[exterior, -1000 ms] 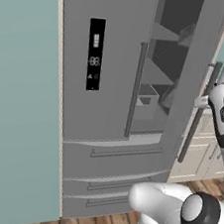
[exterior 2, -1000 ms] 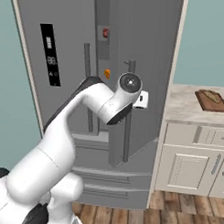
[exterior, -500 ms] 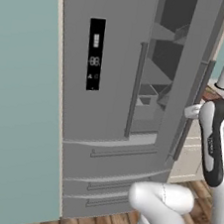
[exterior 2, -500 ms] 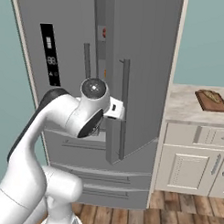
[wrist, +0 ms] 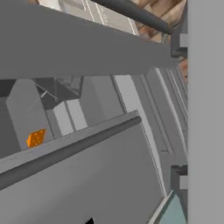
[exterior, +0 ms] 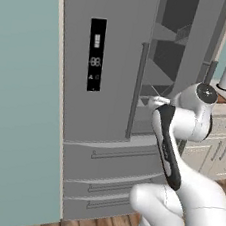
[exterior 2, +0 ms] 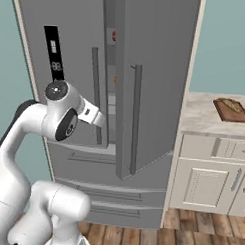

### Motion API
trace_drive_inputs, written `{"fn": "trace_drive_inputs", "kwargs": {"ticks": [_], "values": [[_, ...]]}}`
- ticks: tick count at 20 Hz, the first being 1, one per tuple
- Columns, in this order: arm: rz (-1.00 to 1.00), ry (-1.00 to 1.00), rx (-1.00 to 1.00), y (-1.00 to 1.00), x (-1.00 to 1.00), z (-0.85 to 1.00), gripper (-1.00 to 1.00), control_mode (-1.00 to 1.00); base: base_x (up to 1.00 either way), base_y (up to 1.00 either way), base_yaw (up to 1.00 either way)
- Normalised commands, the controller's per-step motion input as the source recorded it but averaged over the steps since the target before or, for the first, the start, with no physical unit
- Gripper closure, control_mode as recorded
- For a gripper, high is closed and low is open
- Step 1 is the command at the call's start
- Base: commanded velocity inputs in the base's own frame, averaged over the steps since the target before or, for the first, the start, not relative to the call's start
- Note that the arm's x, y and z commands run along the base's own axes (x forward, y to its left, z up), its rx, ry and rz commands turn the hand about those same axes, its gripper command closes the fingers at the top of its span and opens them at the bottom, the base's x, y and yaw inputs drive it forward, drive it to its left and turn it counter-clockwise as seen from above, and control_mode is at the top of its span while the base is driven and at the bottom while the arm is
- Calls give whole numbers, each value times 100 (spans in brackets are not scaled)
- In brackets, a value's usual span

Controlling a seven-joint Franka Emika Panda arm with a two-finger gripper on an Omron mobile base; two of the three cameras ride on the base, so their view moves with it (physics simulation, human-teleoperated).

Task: Retrieve the sausage and cheese from the fridge and place them on the cutting board on the counter.

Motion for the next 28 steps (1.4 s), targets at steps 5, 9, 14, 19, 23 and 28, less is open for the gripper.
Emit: {"fn": "trace_drive_inputs", "kwargs": {"ticks": [5, 9, 14, 19, 23, 28], "values": [[-23, 0, 7, 22, 75, 13, -100, -100, 0, 0, 0], [-24, -1, 14, 0, 46, 37, -100, -100, 0, 0, 0], [-29, -2, 23, 0, 28, 47, -100, -100, 0, 0, 0], [-35, -7, 28, 1, 1, 20, -100, -100, 0, 0, 0], [-37, -13, 29, 0, 12, 0, -100, -100, 0, 0, 0], [-29, -22, 26, -5, 2, 0, -100, -100, 0, 0, 0]]}}
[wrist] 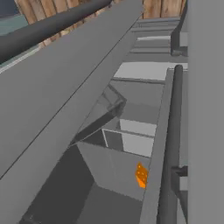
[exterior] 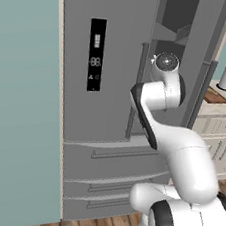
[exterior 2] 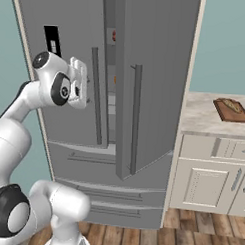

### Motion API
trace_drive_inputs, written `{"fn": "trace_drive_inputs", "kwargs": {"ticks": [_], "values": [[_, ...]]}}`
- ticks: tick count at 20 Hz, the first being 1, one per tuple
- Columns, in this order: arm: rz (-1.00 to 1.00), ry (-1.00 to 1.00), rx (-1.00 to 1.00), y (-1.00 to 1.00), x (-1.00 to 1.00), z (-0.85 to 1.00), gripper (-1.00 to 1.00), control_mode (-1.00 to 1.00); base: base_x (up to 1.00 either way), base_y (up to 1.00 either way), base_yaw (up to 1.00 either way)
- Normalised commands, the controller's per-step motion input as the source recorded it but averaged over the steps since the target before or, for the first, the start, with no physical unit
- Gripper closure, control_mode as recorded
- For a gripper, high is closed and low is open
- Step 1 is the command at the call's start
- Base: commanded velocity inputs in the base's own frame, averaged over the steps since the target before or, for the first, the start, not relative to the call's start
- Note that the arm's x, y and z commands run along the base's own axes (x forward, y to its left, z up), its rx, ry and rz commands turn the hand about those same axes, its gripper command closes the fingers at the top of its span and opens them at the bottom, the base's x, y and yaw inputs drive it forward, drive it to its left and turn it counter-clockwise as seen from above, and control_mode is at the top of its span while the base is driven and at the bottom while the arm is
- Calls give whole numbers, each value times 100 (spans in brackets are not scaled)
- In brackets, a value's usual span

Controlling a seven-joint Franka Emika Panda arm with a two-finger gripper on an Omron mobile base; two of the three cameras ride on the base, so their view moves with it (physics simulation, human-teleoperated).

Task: Retrieve the sausage and cheese from the fridge and place them on the cutting board on the counter.

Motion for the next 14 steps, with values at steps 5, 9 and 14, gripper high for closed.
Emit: {"fn": "trace_drive_inputs", "kwargs": {"ticks": [5, 9, 14], "values": [[-21, -25, 17, -9, 19, 6, -100, -100, 0, 0, 0], [-19, -23, 14, -28, 15, 16, -100, -100, 0, 0, 0], [-21, -17, 12, -29, 32, 7, -100, -100, 0, 0, 0]]}}
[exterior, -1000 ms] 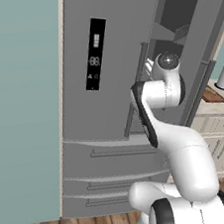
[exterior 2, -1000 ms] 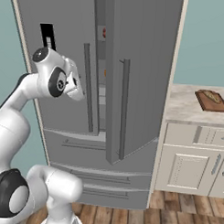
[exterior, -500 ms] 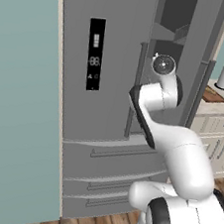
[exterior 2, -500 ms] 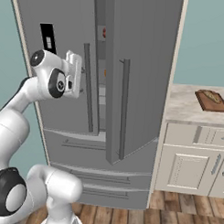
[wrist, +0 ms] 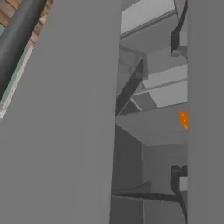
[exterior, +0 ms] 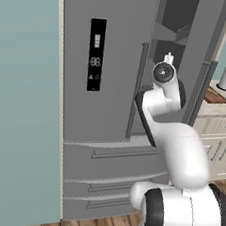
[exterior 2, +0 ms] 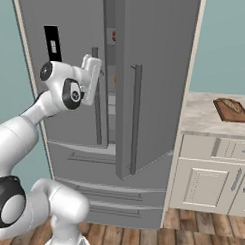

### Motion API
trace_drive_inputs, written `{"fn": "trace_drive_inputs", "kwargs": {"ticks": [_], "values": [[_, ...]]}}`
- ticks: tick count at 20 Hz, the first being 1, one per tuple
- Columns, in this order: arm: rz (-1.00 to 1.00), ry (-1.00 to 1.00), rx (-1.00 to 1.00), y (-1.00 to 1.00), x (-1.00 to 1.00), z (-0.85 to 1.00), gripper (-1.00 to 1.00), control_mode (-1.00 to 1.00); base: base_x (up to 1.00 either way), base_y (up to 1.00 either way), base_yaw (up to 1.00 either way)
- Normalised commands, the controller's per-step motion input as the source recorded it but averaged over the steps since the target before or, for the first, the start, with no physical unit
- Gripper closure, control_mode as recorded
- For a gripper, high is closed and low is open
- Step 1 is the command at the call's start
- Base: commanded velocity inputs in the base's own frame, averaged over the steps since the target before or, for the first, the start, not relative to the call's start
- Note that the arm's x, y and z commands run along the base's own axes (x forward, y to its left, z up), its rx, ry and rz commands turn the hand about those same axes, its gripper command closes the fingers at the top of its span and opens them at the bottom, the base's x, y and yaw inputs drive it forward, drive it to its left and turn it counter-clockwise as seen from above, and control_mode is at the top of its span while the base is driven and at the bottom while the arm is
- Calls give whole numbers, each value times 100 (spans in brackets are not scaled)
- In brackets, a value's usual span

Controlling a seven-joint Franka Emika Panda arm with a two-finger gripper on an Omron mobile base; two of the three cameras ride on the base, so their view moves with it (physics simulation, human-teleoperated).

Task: Retrieve the sausage and cheese from the fridge and place them on the cutting board on the counter.

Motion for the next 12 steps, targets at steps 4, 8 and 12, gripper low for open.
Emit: {"fn": "trace_drive_inputs", "kwargs": {"ticks": [4, 8, 12], "values": [[-24, -8, 8, -27, 6, 10, -100, -100, 0, 0, 0], [-24, -3, 7, -11, 1, 0, -100, -100, 0, 0, 0], [-22, -4, 7, -12, 0, 0, -100, -100, 0, 0, 0]]}}
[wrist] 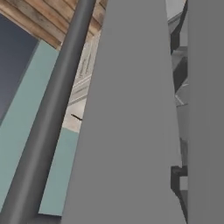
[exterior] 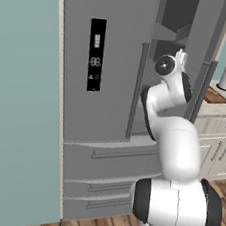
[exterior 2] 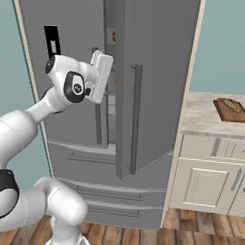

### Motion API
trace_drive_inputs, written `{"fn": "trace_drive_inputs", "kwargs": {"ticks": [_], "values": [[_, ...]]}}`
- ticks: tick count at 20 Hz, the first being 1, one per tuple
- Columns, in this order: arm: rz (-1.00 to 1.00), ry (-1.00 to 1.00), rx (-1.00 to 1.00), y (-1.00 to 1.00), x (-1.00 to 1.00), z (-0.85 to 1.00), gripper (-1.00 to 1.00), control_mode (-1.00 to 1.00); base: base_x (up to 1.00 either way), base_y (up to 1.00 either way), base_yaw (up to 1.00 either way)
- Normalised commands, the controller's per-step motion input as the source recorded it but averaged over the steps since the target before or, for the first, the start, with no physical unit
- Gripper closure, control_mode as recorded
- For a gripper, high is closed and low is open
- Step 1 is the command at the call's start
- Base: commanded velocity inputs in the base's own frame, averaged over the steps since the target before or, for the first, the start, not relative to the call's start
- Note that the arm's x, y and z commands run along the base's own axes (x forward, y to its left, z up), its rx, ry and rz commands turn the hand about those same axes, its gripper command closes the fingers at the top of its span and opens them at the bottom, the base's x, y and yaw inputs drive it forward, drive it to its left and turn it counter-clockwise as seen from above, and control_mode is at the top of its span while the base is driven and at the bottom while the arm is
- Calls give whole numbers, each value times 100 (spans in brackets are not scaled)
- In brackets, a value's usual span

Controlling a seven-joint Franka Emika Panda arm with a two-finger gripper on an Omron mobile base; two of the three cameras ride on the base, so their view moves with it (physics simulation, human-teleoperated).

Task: Retrieve the sausage and cheese from the fridge and place them on the cutting board on the counter.

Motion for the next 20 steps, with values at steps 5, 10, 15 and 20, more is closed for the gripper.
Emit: {"fn": "trace_drive_inputs", "kwargs": {"ticks": [5, 10, 15, 20], "values": [[-20, -3, 8, -15, -4, 0, -100, -100, 0, 0, 0], [-18, -3, 8, -19, -12, 0, -100, -100, 0, 0, 0], [-19, -1, 8, -39, -32, 0, -100, -100, 0, 0, 0], [-20, 0, 5, -74, 0, 0, -100, -100, 0, 0, 0]]}}
